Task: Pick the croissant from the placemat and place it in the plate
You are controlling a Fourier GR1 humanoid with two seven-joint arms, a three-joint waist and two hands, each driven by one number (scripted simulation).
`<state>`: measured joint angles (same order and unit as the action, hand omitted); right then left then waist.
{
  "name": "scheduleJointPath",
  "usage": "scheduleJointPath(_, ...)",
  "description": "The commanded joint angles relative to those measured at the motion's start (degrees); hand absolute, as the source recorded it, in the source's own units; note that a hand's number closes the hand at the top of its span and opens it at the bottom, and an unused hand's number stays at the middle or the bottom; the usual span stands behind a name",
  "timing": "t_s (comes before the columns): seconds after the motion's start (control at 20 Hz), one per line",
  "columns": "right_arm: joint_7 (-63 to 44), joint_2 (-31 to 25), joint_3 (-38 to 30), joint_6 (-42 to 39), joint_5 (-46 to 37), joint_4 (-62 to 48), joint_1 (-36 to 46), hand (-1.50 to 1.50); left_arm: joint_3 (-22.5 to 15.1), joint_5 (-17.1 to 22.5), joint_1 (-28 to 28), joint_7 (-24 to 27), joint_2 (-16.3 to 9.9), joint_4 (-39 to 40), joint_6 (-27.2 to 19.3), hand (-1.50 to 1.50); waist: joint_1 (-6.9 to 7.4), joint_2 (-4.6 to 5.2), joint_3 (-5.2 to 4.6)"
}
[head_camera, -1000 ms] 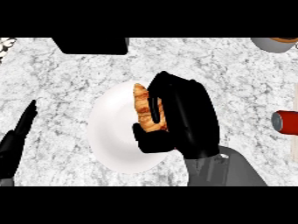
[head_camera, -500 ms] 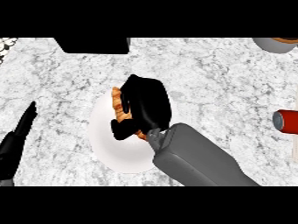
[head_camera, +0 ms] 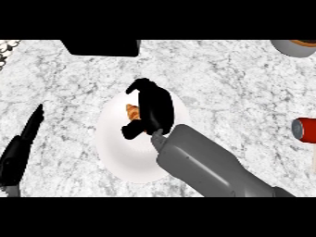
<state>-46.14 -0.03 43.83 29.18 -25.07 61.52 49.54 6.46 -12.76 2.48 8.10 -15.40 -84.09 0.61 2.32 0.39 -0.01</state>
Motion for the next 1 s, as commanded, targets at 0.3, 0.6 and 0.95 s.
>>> scheduleJointPath(0.3,8.7,0.0,-4.7,20.2,2.3,-0.8,-1.6,-1.50,2.0,1.4,1.7,-0.2,-1.2,-2.2,1.4,0.00,-1.25,-0.31,0.05)
scheduleJointPath(0.6,11.8,-3.6,-10.9,24.7,3.4,8.9,-12.1,-1.50,1.5,0.0,6.2,1.9,0.5,-3.3,-0.4,0.00,-2.57,-0.63,0.08)
scheduleJointPath(0.95,28.5,-14.4,-17.4,17.3,17.6,30.6,-28.3,-1.50,2.3,0.5,3.5,-1.0,0.3,-3.9,-0.1,0.00,-3.03,-0.56,0.14)
